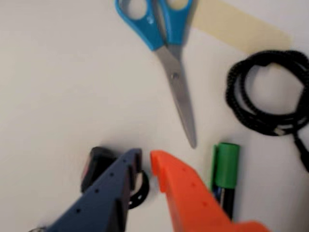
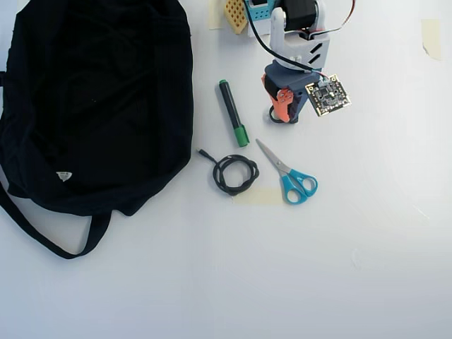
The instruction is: Put the bike light into the black bag
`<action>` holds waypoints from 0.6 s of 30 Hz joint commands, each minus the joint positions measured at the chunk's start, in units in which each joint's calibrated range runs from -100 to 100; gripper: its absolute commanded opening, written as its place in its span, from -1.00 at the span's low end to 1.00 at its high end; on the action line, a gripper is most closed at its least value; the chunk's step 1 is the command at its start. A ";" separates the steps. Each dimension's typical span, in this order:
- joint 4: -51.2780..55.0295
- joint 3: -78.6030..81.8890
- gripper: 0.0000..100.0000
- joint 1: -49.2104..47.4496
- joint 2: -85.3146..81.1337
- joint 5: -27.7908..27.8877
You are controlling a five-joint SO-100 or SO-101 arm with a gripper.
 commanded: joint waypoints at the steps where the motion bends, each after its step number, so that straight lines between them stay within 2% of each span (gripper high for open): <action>1: 1.07 0.66 -0.94 0.02 -0.37 0.05; 9: 13.22 1.02 -0.94 -0.05 -0.37 0.47; 13: 13.99 1.11 -0.93 0.32 -0.37 1.00; 18: 13.56 1.11 -0.80 0.40 -0.20 1.47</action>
